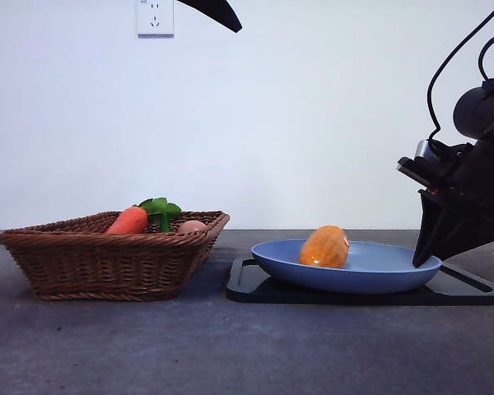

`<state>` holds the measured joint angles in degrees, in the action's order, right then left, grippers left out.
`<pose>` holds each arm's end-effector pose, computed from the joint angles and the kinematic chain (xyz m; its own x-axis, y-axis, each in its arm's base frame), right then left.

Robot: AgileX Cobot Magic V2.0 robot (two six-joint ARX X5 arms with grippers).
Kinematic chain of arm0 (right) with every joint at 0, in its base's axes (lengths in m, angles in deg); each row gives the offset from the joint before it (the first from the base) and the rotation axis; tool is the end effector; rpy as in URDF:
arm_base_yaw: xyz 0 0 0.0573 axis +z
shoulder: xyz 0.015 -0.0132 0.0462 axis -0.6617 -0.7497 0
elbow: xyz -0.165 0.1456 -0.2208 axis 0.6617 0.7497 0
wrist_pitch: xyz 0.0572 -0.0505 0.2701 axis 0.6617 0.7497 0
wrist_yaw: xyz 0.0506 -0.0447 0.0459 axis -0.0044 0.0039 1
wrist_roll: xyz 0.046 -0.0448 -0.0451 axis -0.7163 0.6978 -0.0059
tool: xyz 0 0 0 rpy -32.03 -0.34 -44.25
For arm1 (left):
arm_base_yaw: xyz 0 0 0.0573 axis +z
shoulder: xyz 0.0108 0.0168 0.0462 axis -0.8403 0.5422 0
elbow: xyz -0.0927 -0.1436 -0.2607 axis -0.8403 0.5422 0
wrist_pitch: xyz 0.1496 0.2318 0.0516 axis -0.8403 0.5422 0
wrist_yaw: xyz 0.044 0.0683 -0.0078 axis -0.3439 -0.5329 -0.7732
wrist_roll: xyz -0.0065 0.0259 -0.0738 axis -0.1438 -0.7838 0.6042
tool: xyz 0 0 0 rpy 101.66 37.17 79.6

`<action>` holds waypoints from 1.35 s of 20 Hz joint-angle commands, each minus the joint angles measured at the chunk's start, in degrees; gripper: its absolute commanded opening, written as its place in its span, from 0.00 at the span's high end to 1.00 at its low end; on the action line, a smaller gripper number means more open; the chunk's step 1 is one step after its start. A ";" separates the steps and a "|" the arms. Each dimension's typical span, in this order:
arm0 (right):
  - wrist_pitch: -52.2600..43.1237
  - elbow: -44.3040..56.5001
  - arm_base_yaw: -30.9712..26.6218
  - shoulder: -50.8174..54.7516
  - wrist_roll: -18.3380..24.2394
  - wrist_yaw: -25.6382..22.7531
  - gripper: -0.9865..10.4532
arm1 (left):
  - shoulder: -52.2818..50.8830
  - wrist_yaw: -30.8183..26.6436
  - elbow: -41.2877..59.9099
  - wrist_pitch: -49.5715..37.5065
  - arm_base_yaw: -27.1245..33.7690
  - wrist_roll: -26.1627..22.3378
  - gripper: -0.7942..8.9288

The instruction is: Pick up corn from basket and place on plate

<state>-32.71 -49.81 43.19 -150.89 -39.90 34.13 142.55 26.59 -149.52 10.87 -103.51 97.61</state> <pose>0.3998 0.0455 0.1632 0.3035 0.5292 -0.7923 -0.0918 0.8439 0.5286 0.2416 -0.2672 0.4093 0.3850 -0.6272 -0.6771 0.6987 0.6774 -0.2301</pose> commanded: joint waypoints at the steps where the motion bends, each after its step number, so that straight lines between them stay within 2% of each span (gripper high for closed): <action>1: -0.55 -1.22 -0.02 -1.33 1.31 0.15 0.91 | 0.35 -0.09 -1.53 -0.24 -0.37 -0.68 0.48; 2: -0.52 -1.22 -0.02 -1.33 1.25 0.15 0.90 | 0.35 -0.09 -1.53 -0.20 -0.37 -0.68 0.48; 6: -0.50 -1.31 -0.04 -1.22 0.98 0.17 0.72 | 0.35 -0.09 -1.53 -0.07 -0.37 -0.72 0.48; 7: -0.11 -1.38 -0.13 -1.03 0.98 0.22 0.70 | 0.35 -0.09 -1.53 -0.07 -0.37 -0.72 0.48; 12: 5.44 -1.38 -1.31 5.05 1.51 0.20 0.70 | 0.35 -0.11 -1.53 0.00 -0.24 -0.98 0.48; 16: 13.53 -1.38 -1.01 15.56 4.68 0.20 0.70 | 0.35 -0.13 -1.53 0.83 -0.11 -1.84 0.48; 19: 21.22 -1.36 2.05 25.33 7.39 0.20 0.70 | 0.35 -0.13 -1.53 1.66 -0.04 -2.27 0.48; 23: 27.76 -1.33 7.48 35.67 7.91 0.13 0.73 | 0.35 -0.11 -1.53 1.81 -0.04 -2.93 0.49; 25: 31.43 -1.33 10.56 39.21 7.93 -1.18 0.76 | 0.35 -0.11 -1.53 2.54 -0.04 -2.93 0.55; 27: 34.82 -1.31 13.51 41.66 8.85 -3.65 0.81 | 0.35 -0.11 -1.53 3.91 -0.04 -2.97 0.67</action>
<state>2.32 -49.95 56.44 -108.67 -32.21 30.68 142.55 26.59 -149.52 14.98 -103.30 95.60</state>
